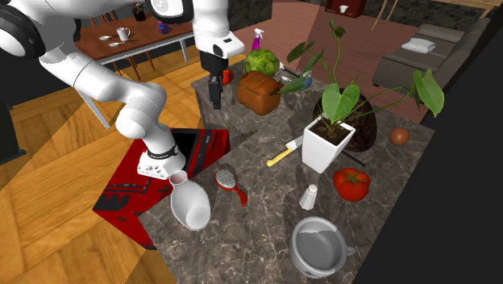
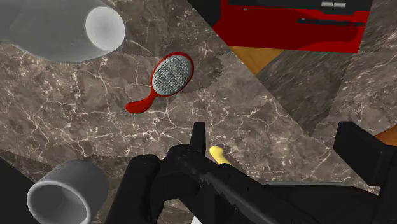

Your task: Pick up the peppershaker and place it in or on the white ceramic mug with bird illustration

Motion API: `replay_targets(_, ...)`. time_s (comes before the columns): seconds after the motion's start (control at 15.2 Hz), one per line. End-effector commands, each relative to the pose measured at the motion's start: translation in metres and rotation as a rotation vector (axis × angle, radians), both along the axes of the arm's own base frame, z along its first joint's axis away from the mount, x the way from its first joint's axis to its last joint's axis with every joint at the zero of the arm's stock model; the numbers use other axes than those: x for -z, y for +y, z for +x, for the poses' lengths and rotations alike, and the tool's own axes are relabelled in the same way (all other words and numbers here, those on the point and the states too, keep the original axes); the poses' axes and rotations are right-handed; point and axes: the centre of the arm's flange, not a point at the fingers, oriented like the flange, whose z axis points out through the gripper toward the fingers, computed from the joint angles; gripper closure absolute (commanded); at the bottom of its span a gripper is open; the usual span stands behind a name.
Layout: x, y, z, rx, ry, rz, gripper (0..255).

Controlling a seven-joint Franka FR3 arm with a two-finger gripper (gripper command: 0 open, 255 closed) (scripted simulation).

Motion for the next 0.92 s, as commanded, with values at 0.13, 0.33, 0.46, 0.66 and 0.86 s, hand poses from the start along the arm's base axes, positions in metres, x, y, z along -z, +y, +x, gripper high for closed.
replay_targets(0.13, 0.013, -0.009, 0.021, 0.013, -0.003, -0.006, 0)
replay_targets(0.33, 0.031, -0.022, 0.051, 0.034, -0.009, -0.014, 0)
replay_targets(0.46, 0.044, -0.032, 0.072, 0.047, -0.012, -0.019, 0)
replay_targets(0.66, 0.062, -0.047, 0.102, 0.067, -0.017, -0.028, 0)
replay_targets(0.86, 0.08, -0.062, 0.133, 0.087, -0.023, -0.036, 0)
